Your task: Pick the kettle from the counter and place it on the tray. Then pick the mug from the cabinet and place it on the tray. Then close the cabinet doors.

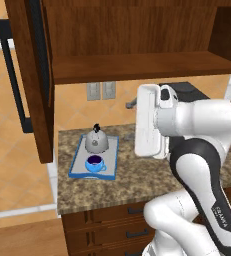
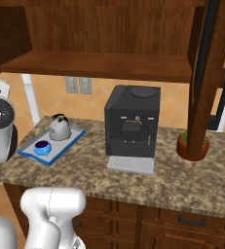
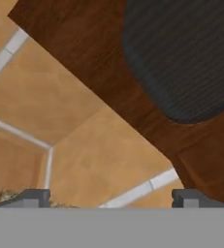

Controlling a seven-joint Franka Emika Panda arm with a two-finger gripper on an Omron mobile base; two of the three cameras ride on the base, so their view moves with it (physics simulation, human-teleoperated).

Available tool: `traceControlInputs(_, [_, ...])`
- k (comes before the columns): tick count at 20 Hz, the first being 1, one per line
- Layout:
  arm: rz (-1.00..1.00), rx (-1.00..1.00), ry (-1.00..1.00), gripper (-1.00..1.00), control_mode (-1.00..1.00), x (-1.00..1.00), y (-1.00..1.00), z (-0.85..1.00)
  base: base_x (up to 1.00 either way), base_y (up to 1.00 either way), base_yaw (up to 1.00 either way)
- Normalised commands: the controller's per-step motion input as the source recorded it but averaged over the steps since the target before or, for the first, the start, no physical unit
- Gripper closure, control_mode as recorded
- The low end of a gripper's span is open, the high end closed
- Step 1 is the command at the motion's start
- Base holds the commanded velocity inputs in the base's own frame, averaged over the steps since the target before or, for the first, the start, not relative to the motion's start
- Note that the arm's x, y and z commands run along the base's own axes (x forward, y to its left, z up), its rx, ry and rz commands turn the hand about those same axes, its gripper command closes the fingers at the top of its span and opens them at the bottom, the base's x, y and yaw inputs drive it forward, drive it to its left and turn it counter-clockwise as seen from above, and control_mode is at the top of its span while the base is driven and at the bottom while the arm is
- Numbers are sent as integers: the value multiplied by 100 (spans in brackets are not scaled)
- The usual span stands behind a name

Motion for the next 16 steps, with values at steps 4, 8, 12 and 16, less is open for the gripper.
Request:
traceControlInputs(4, [26, 0, -21, -100, -100, -14, 27, 18, 0, 0, 0])
traceControlInputs(8, [12, 0, -18, -100, -100, -26, 18, 18, 0, 0, 0])
traceControlInputs(12, [5, -2, -25, -100, -100, -37, 4, 23, 0, 0, 0])
traceControlInputs(16, [3, -4, -22, -100, -100, -31, 17, 15, 0, 0, 0])
